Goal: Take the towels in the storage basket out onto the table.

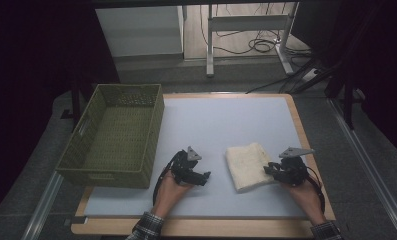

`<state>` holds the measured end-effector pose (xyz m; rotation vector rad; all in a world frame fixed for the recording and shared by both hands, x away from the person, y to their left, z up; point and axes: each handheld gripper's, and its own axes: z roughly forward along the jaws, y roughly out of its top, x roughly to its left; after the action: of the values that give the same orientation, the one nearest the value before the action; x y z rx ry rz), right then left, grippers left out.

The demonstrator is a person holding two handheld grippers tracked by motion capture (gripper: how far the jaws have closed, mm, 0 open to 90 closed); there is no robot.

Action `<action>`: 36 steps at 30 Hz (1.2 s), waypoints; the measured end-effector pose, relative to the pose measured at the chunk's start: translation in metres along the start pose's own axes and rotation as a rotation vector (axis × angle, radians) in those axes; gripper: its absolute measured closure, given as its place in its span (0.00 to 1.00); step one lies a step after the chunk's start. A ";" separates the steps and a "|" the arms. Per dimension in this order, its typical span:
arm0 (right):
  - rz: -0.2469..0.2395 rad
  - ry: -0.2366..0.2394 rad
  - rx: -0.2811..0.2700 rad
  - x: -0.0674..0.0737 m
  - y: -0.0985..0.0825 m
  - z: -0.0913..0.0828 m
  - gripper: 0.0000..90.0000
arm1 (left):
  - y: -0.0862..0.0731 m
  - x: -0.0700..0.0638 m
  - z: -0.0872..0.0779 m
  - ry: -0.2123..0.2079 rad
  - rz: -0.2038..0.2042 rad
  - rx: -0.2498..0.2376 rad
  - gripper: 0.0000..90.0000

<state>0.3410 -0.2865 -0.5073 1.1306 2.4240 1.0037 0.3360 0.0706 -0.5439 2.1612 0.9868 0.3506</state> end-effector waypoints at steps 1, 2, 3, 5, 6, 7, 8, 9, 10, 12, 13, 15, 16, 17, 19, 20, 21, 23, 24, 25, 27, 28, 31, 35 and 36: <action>-0.009 -0.008 0.002 0.001 0.000 0.001 0.96 | -0.001 0.000 -0.001 0.004 -0.011 -0.005 0.13; -0.003 -0.009 0.005 0.002 0.001 0.000 0.97 | 0.000 0.000 0.000 0.009 -0.010 -0.001 0.13; -0.010 -0.007 0.004 0.002 0.002 -0.001 0.97 | 0.000 -0.001 0.000 0.017 0.003 0.005 0.12; -0.019 -0.010 -0.018 0.005 0.007 -0.007 0.97 | 0.000 -0.001 0.000 0.015 0.001 0.005 0.12; -0.022 -0.010 -0.024 0.006 0.009 -0.010 0.97 | 0.000 -0.001 0.000 0.012 -0.002 0.003 0.12; -0.027 -0.007 -0.031 0.008 0.012 -0.014 0.97 | 0.000 -0.001 0.000 0.014 0.000 0.005 0.12; -0.034 -0.009 -0.039 0.009 0.014 -0.019 0.97 | 0.000 -0.001 0.000 0.014 0.000 0.004 0.12; -0.041 -0.011 -0.047 0.009 0.017 -0.023 0.97 | 0.000 -0.001 0.000 0.014 0.000 0.004 0.12; -0.045 -0.016 -0.054 0.009 0.019 -0.027 0.97 | 0.000 -0.001 0.000 0.015 0.000 0.004 0.12; -0.041 -0.022 -0.054 0.007 0.021 -0.033 0.97 | 0.000 -0.001 0.001 0.015 -0.003 0.000 0.12; -0.043 -0.026 -0.051 0.005 0.021 -0.034 0.97 | 0.000 -0.001 0.001 0.014 -0.004 0.000 0.12; -0.030 -0.035 -0.034 0.000 0.019 -0.035 0.97 | 0.000 -0.001 0.001 0.014 -0.003 0.000 0.12; -0.021 -0.036 -0.026 -0.004 0.017 -0.035 0.97 | -0.001 -0.001 0.001 0.014 -0.003 0.000 0.12; -0.004 -0.025 -0.011 -0.007 0.014 -0.033 0.96 | 0.000 -0.001 0.000 0.014 0.000 0.003 0.12; 0.013 -0.007 0.015 -0.012 0.008 -0.027 0.92 | -0.001 -0.001 0.001 0.014 -0.001 0.003 0.12; 0.015 -0.007 0.035 -0.014 0.005 -0.024 0.87 | -0.001 -0.001 0.001 0.014 0.000 0.003 0.12; 0.016 -0.016 0.045 -0.014 0.002 -0.021 0.85 | -0.001 -0.001 0.001 0.014 -0.001 0.002 0.12; 0.036 -0.006 0.033 -0.016 -0.001 -0.021 0.80 | -0.001 -0.001 0.001 0.014 -0.001 0.002 0.12; 0.038 -0.010 0.022 -0.016 -0.001 -0.023 0.79 | -0.001 -0.001 0.001 0.014 0.000 0.002 0.12; 0.033 -0.014 0.014 -0.016 -0.001 -0.025 0.79 | -0.001 -0.001 0.001 0.014 -0.001 0.002 0.12; 0.030 -0.013 0.001 -0.014 0.001 -0.031 0.77 | -0.001 -0.001 0.001 0.015 -0.005 0.001 0.12; 0.028 -0.015 -0.009 -0.012 0.003 -0.034 0.77 | -0.001 -0.001 0.001 0.014 -0.005 -0.001 0.12; 0.019 -0.002 -0.027 -0.005 0.006 -0.043 0.77 | -0.001 -0.002 0.001 0.015 -0.008 -0.004 0.12; 0.002 0.015 0.002 0.004 0.005 -0.041 0.77 | -0.001 -0.001 0.001 0.015 -0.005 -0.002 0.12; 0.000 0.011 0.015 0.004 0.004 -0.038 0.76 | -0.001 -0.001 0.001 0.015 -0.005 -0.001 0.12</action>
<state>0.3215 -0.2997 -0.4775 1.1322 2.4443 0.9965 0.3348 0.0697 -0.5451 2.1577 0.9998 0.3661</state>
